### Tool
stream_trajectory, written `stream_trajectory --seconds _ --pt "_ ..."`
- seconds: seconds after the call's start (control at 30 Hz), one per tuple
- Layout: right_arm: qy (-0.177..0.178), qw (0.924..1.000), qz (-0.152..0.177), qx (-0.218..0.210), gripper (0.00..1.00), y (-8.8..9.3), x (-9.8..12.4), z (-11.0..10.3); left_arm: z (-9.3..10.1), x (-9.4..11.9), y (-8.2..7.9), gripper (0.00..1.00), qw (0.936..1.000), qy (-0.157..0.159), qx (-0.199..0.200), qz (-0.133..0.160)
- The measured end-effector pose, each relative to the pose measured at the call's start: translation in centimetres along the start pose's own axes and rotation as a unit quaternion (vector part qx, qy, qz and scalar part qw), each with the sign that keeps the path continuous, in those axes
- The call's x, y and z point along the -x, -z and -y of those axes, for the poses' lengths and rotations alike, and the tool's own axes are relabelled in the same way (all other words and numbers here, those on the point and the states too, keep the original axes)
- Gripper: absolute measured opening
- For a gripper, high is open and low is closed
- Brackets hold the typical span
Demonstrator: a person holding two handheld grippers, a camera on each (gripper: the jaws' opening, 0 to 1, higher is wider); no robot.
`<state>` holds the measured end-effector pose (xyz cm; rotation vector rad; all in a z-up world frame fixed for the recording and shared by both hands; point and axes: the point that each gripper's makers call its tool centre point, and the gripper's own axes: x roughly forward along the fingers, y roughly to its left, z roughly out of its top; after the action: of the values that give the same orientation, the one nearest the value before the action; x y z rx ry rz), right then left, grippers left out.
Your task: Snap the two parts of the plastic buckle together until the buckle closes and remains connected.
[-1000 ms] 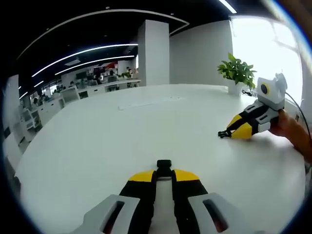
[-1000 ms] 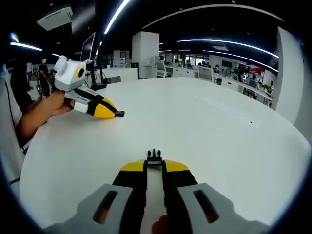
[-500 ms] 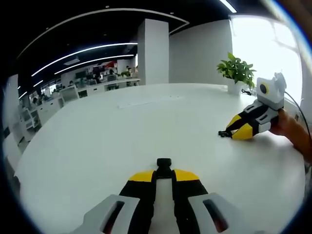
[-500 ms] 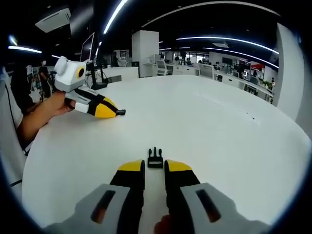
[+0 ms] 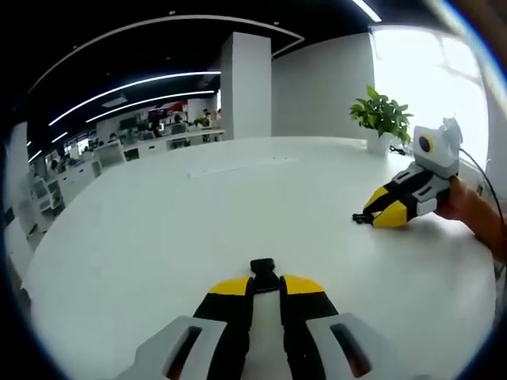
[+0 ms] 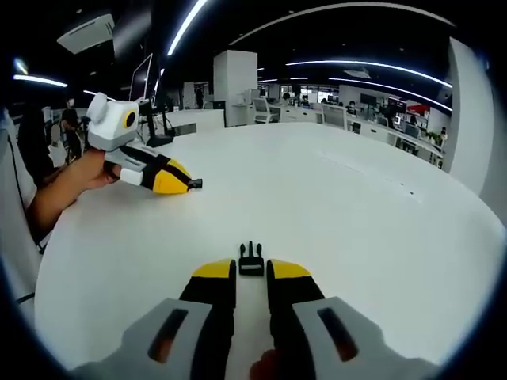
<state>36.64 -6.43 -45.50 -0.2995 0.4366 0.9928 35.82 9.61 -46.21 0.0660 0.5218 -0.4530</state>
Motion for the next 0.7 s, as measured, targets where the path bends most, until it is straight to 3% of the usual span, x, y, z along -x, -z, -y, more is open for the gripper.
stream_trajectory --seconds 0.7 --pt "0.002 1.0000 -0.001 0.000 0.13 0.07 0.06 0.12 -0.16 0.13 0.07 0.12 1.0000 -0.005 0.000 -0.002"
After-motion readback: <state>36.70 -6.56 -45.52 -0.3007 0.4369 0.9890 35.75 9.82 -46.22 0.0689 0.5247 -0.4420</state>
